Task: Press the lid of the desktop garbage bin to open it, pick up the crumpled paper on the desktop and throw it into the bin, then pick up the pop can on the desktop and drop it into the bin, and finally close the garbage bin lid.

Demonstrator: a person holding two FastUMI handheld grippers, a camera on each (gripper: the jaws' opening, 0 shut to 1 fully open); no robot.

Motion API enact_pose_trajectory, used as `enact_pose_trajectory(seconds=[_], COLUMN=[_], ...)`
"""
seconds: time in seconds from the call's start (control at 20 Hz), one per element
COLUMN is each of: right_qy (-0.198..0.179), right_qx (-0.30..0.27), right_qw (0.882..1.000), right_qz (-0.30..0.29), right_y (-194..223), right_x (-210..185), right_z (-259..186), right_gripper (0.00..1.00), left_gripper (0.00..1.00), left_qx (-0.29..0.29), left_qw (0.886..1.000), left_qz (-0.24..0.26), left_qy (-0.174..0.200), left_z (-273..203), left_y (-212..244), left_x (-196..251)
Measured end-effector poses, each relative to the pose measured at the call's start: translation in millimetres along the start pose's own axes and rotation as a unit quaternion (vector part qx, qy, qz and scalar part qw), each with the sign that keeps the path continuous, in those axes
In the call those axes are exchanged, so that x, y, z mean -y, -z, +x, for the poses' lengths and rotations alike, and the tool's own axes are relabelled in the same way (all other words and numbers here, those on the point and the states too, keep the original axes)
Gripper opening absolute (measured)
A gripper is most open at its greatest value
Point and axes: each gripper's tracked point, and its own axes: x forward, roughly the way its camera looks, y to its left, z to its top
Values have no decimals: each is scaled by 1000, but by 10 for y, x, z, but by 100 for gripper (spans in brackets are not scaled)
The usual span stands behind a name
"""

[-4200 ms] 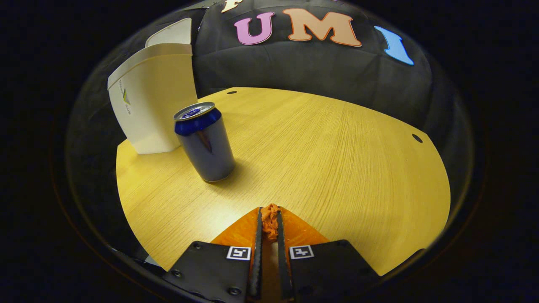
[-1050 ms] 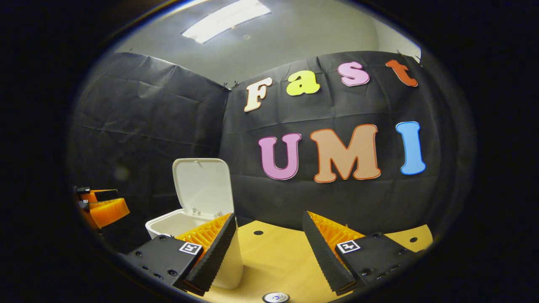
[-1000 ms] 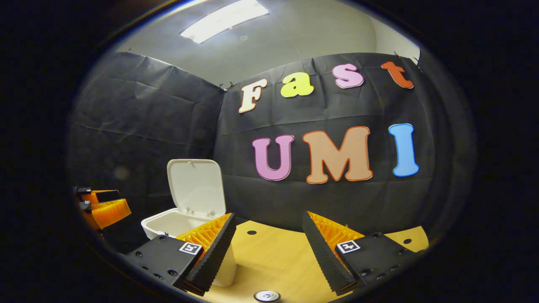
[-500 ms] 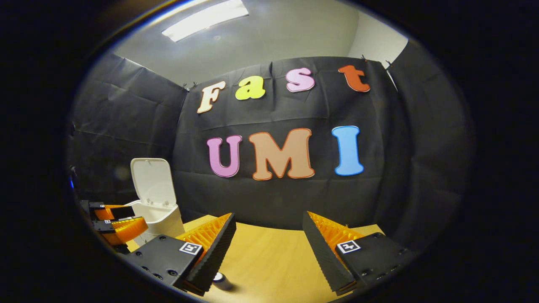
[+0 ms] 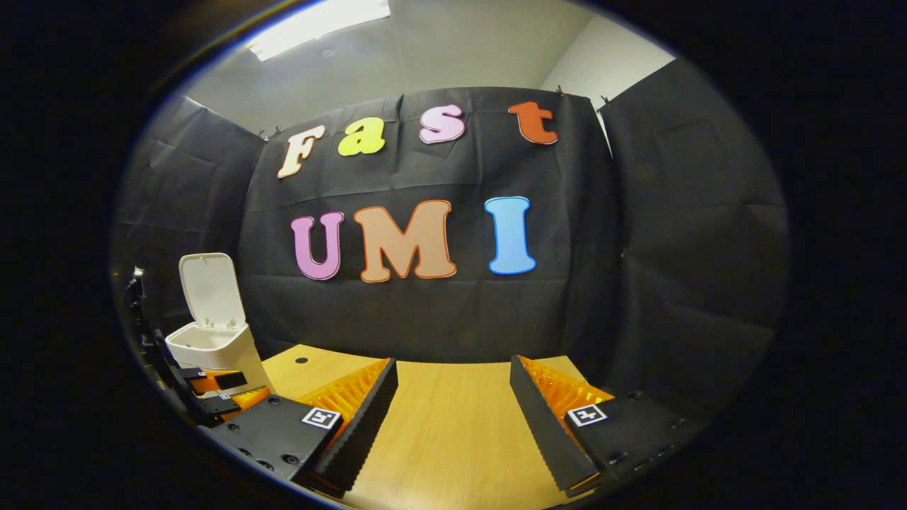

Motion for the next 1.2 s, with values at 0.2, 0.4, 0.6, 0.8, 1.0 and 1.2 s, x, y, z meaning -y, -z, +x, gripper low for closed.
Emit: enact_pose_trajectory(seconds=[0.2, 0.4, 0.6, 0.8, 1.0, 1.2], right_qy=[30, 46, 49, 45, 41, 34], right_qx=[-20, -31, -44, -53, -56, -53], right_qw=[999, 998, 998, 997, 997, 997], right_qz=[-5, -6, -17, -28, -38, -39], right_y=[137, 217, 308, 357, 367, 373], right_x=[230, 335, 344, 325, 330, 313], right_z=[-158, -240, -268, -280, -300, -275], right_gripper=[100, 100, 100, 100, 100, 100], left_gripper=[86, 85, 86, 86, 86, 78], left_qx=[-38, -78, -108, -142, -156, -160], left_qw=[999, 996, 993, 989, 987, 986], left_qz=[27, 32, 46, 48, 42, 44], left_qy=[1, 7, -2, -6, -4, 5], left_z=[138, 256, 320, 393, 437, 390], left_y=[475, 887, 1199, 1541, 1704, 1602], left_x=[102, 189, 164, 143, 167, 170])
